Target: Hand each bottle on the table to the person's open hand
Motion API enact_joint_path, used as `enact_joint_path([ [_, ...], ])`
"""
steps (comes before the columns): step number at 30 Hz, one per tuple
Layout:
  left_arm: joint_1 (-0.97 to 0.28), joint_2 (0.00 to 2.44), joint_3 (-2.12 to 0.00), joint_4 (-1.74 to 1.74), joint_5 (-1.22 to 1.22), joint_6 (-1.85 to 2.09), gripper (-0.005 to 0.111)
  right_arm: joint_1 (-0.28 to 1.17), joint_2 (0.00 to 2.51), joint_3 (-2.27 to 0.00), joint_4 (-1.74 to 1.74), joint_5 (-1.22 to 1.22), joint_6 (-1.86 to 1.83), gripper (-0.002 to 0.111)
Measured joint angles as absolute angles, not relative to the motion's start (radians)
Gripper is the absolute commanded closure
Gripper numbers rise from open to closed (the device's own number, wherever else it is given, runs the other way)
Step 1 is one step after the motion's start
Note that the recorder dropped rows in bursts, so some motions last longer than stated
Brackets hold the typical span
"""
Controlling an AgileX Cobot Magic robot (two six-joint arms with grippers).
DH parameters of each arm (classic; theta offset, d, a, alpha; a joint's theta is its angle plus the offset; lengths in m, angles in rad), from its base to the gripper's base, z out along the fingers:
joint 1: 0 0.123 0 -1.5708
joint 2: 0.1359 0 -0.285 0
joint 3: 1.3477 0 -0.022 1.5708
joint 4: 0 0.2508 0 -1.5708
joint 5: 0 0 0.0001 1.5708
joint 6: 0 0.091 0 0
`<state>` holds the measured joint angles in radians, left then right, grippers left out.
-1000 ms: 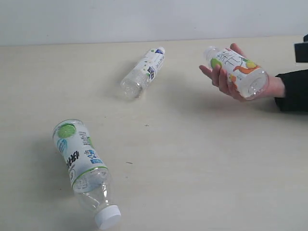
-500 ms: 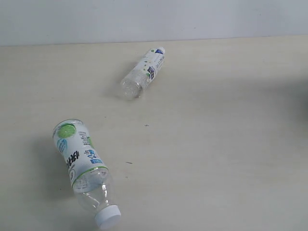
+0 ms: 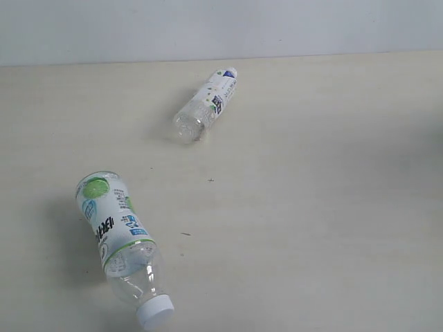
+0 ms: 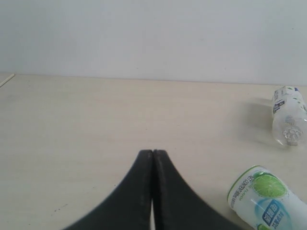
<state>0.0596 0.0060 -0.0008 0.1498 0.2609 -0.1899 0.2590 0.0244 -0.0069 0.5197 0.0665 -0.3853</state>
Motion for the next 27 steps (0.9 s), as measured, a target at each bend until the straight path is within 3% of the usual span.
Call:
enact_joint_path([
  [27, 0.06, 0.006, -0.001, 0.15, 0.261, -0.19, 0.107, 0.259, 0.006, -0.005, 0.527, 0.087, -0.387, 0.108],
])
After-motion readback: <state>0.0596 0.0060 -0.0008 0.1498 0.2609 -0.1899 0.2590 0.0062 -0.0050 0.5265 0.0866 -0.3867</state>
